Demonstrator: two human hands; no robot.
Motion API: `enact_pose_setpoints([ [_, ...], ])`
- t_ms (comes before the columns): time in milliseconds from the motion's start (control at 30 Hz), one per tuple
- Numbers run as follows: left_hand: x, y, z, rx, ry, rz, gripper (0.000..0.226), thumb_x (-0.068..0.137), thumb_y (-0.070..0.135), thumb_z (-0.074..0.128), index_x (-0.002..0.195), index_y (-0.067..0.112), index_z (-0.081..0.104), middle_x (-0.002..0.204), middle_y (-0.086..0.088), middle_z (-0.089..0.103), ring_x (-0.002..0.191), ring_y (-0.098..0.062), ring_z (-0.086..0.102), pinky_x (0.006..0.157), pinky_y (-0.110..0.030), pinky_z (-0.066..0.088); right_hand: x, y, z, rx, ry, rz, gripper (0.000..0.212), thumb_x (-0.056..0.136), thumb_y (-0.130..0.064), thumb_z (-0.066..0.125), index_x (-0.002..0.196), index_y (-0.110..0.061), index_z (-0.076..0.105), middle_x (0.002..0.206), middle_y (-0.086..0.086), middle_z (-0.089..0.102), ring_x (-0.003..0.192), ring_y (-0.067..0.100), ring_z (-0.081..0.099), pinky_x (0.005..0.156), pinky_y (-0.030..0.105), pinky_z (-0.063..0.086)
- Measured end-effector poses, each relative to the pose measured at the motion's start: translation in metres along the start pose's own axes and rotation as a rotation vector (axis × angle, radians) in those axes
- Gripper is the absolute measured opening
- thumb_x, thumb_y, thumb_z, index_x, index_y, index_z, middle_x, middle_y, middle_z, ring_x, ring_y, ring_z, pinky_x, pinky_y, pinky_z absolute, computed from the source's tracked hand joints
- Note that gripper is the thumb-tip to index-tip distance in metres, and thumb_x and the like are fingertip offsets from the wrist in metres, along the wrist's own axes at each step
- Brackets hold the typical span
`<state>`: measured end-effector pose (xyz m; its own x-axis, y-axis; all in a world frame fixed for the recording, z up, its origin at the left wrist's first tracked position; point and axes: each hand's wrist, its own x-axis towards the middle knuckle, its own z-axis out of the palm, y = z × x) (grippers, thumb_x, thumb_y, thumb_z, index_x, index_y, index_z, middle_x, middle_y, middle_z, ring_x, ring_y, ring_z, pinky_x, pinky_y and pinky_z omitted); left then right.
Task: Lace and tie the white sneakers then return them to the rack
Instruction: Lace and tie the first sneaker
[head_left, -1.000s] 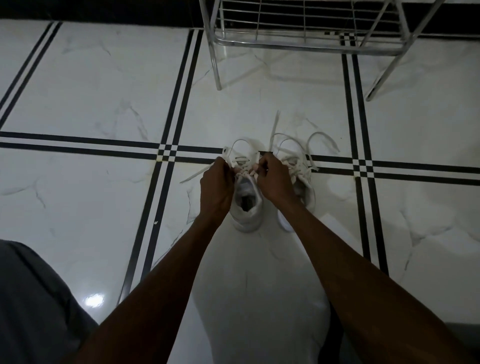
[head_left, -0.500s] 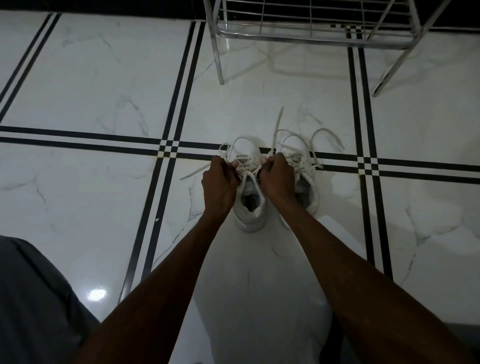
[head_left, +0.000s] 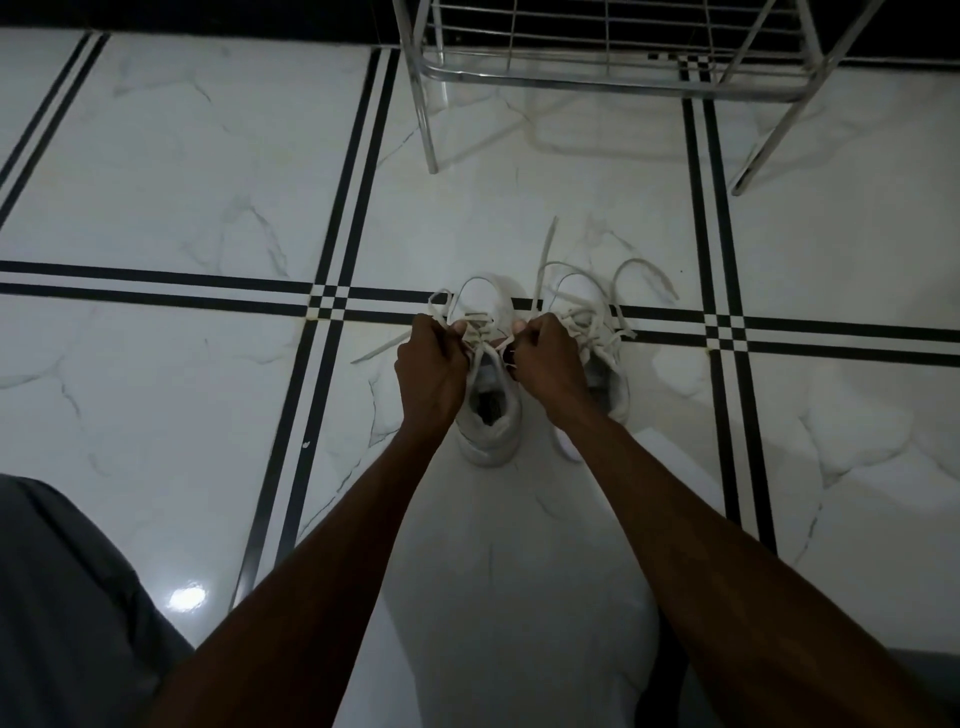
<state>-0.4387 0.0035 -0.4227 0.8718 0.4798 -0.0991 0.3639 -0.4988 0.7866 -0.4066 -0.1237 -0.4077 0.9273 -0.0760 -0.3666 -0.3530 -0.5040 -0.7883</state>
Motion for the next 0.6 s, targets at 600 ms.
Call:
enact_pose_setpoints([
  [600,0.045,0.042,-0.062,-0.382,-0.383,0.217,0.038,0.106,0.037,0.050,0.106,0.009,0.074,0.103,-0.012,0.076,0.090,-0.016,0.071,0.074,-0.031,0.054,0.014,-0.072,-0.025,-0.168,-0.621,-0.349,0.029,0.096,-0.030,0.061,0.098,-0.005,0.074,0.090,0.010,0.075,0.077,0.014,0.066,0.073,0.029,0.053],
])
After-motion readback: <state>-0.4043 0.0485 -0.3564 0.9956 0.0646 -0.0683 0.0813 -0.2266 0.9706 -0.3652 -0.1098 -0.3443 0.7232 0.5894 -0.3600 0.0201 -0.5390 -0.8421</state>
